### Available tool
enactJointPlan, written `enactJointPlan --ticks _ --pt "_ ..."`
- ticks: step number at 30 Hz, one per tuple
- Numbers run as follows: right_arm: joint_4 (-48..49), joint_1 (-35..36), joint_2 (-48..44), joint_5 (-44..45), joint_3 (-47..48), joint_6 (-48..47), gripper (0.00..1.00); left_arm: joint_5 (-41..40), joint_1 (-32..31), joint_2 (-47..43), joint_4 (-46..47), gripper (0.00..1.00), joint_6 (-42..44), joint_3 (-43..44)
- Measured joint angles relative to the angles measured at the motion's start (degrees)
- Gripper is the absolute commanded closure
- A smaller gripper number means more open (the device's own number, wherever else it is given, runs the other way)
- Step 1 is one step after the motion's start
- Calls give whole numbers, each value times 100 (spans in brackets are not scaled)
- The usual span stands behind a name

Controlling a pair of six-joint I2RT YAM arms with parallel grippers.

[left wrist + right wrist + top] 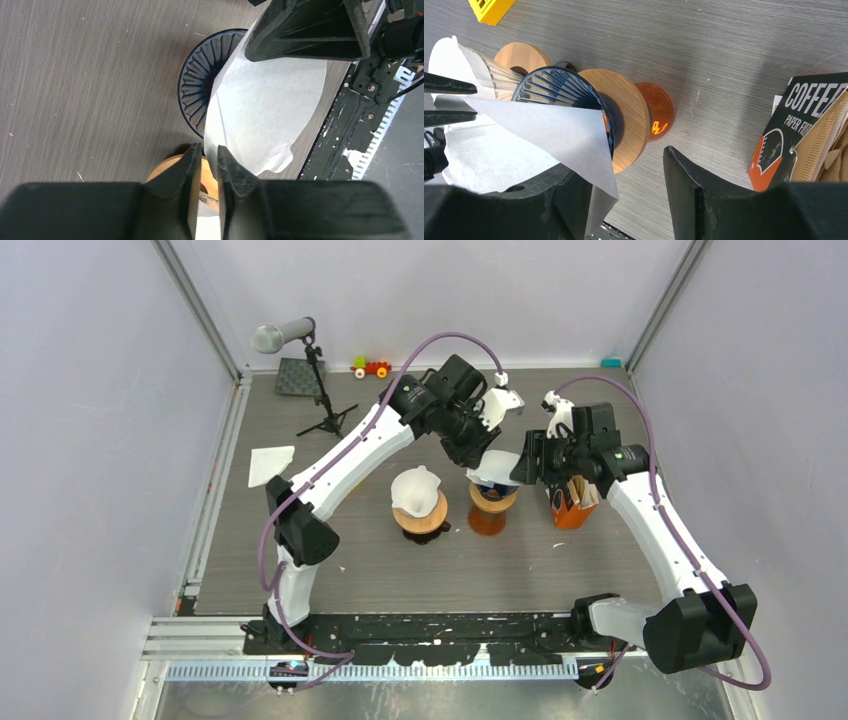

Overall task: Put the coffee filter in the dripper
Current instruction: Place the coffee filter in the coffee dripper.

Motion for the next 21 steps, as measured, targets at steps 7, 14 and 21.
enactJointPlan --ticks 7,14,21 --pt "-107 0 0 22 275 -46 35 289 0 7 -48 100 426 2" --pt "-120 0 -98 24 476 -79 35 551 0 28 -203 100 1377 33" --pt "-240 0 -107 13 501 -101 36 922 0 291 -695 100 2210 664"
